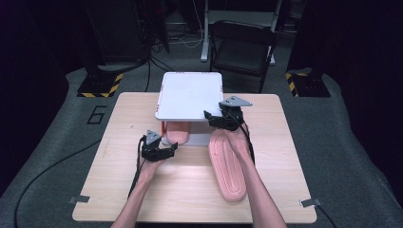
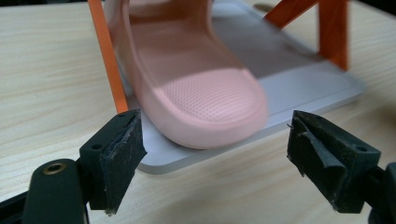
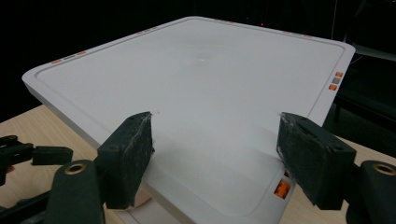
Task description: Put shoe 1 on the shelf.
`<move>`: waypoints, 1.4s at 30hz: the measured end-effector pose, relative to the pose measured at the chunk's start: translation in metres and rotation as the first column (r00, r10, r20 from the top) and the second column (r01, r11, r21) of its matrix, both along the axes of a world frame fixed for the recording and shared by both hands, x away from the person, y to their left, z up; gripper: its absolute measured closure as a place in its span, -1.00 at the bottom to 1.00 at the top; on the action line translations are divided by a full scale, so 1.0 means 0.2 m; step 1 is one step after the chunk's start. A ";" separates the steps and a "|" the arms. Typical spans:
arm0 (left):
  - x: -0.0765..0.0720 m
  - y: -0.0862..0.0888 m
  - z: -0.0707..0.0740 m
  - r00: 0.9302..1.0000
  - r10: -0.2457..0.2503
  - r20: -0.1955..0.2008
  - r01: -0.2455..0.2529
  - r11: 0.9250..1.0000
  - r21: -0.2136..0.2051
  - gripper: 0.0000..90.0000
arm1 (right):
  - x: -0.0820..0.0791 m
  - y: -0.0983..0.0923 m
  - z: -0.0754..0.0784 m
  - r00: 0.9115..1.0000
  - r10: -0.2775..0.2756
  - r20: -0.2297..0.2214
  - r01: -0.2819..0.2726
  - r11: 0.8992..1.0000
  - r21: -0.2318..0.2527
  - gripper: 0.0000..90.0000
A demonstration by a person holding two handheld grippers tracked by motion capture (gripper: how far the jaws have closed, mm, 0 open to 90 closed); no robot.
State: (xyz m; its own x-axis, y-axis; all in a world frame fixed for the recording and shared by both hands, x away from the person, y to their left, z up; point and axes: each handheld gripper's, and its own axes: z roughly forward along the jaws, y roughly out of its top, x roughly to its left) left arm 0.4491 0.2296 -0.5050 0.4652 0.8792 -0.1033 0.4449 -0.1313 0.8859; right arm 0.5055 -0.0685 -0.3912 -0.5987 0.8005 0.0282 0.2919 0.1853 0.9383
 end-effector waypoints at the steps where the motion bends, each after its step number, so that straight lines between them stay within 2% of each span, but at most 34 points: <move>1: 0.00 0.00 0.00 1.000 0.000 0.000 0.000 1.000 0.000 -0.59 | 0.00 0.00 0.00 1.000 0.000 0.000 0.000 1.000 0.000 -0.41; 3: -0.06 0.05 0.03 1.000 -0.009 0.011 0.009 0.998 -0.056 -0.59 | -0.03 -0.02 0.01 1.000 -0.001 0.022 0.000 1.000 0.007 -0.43; 4: -0.08 0.07 0.04 1.000 -0.015 0.022 0.016 0.998 -0.064 -0.58 | -0.04 -0.04 0.01 1.000 0.000 0.022 0.000 1.000 0.015 -0.44; 5: -0.08 0.07 0.04 1.000 -0.015 0.022 0.016 0.998 -0.064 -0.57 | -0.04 -0.04 0.01 1.000 0.000 0.022 0.000 1.000 0.015 -0.44; 6: -0.12 0.09 0.06 0.999 -0.013 0.044 0.016 0.998 -0.069 -0.57 | -0.06 -0.05 0.02 1.000 0.003 0.029 -0.003 1.000 0.021 -0.44; 8: -0.17 0.14 0.07 0.998 -0.015 0.066 0.020 0.998 -0.064 -0.46 | -0.15 -0.10 0.02 0.998 -0.003 0.056 0.001 0.999 0.036 -0.44; 9: -0.19 0.17 0.07 0.997 -0.015 0.075 0.019 0.998 -0.055 -0.46 | -0.15 -0.10 0.02 0.998 -0.003 0.056 0.001 0.999 0.036 -0.44; 10: -0.21 0.20 0.07 0.995 -0.004 0.098 0.010 0.998 -0.056 -0.44 | -0.17 -0.11 0.01 0.998 -0.008 0.063 0.005 0.999 0.041 -0.44; 11: -0.26 0.27 0.07 0.994 0.026 0.108 -0.015 0.994 -0.106 -0.40 | -0.23 -0.16 0.00 0.996 -0.028 0.088 0.023 0.998 0.060 -0.44; 12: -0.26 0.27 0.07 0.994 0.026 0.108 -0.015 0.994 -0.106 -0.39 | -0.26 -0.18 -0.01 0.995 -0.037 0.094 0.031 0.997 0.067 -0.44; 13: -0.28 0.31 0.06 0.993 0.038 0.115 -0.023 0.992 -0.127 -0.39 | -0.26 -0.18 -0.01 0.995 -0.037 0.094 0.031 0.997 0.067 -0.44; 14: -0.32 0.37 0.05 0.990 0.065 0.125 -0.047 0.988 -0.145 -0.39 | -0.34 -0.22 -0.04 0.993 -0.048 0.106 0.040 0.997 0.072 -0.44; 15: -0.32 0.37 0.05 0.990 0.065 0.125 -0.047 0.988 -0.145 -0.40 | -0.34 -0.22 -0.04 0.993 -0.048 0.106 0.040 0.997 0.072 -0.44; 16: -0.34 0.40 0.04 0.990 0.065 0.126 -0.048 0.990 -0.133 -0.40 | -0.36 -0.23 -0.06 0.993 -0.048 0.109 0.041 0.997 0.069 -0.44; 17: -0.35 0.42 0.04 0.990 0.068 0.125 -0.052 0.990 -0.129 -0.43 | -0.43 -0.27 -0.10 0.993 -0.054 0.103 0.048 0.997 0.060 -0.44; 18: -0.36 0.44 0.03 0.990 0.065 0.122 -0.051 0.992 -0.115 -0.43 | -0.43 -0.27 -0.10 0.993 -0.054 0.103 0.048 0.997 0.060 -0.44; 23: -0.42 0.53 0.02 0.991 0.052 0.120 -0.038 0.992 -0.118 -0.47 | -0.57 -0.36 -0.22 0.993 -0.083 0.082 0.077 0.995 0.068 -0.45; 24: -0.43 0.55 0.01 0.990 0.064 0.128 -0.049 0.992 -0.119 -0.47 | -0.61 -0.38 -0.25 0.993 -0.086 0.077 0.081 0.995 0.063 -0.45; 27: -0.43 0.57 0.00 0.990 0.077 0.122 -0.062 0.990 -0.125 -0.47 | -0.65 -0.42 -0.30 0.991 -0.107 0.085 0.103 0.994 0.040 -0.45; 28: -0.43 0.58 0.00 0.989 0.086 0.120 -0.070 0.989 -0.129 -0.47 | -0.67 -0.43 -0.31 0.990 -0.113 0.085 0.110 0.993 0.042 -0.45; 30: -0.43 0.58 0.00 0.990 0.083 0.117 -0.069 0.990 -0.121 -0.47 | -0.71 -0.49 -0.37 0.991 -0.126 0.054 0.121 0.990 0.078 -0.46; 31: -0.43 0.57 0.00 0.989 0.088 0.123 -0.073 0.990 -0.120 -0.47 | -0.71 -0.49 -0.37 0.991 -0.126 0.054 0.121 0.990 0.078 -0.46; 32: -0.43 0.57 0.00 0.990 0.077 0.118 -0.064 0.992 -0.112 -0.47 | -0.72 -0.51 -0.41 0.990 -0.136 0.038 0.133 0.988 0.079 -0.46; 35: -0.43 0.57 0.00 0.990 0.075 0.116 -0.062 0.992 -0.110 -0.47 | -0.73 -0.52 -0.41 0.990 -0.138 0.041 0.136 0.989 0.065 -0.46; 38: -0.44 0.56 -0.01 0.991 0.078 0.111 -0.067 0.993 -0.102 -0.47 | -0.73 -0.54 -0.41 0.988 -0.150 0.040 0.146 0.986 0.087 -0.46; 42: -0.45 0.56 -0.02 0.992 0.081 0.099 -0.072 0.993 -0.093 -0.47 | -0.74 -0.54 -0.43 0.988 -0.150 0.037 0.147 0.986 0.075 -0.46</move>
State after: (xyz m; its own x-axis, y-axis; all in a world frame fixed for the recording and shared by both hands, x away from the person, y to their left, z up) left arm 0.3599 0.3426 -0.5090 0.4088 0.9022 -0.1377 0.3570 -0.0192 0.9339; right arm 0.3580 -0.1766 -0.4773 -0.4756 0.8772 0.0658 0.2709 0.0748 0.9597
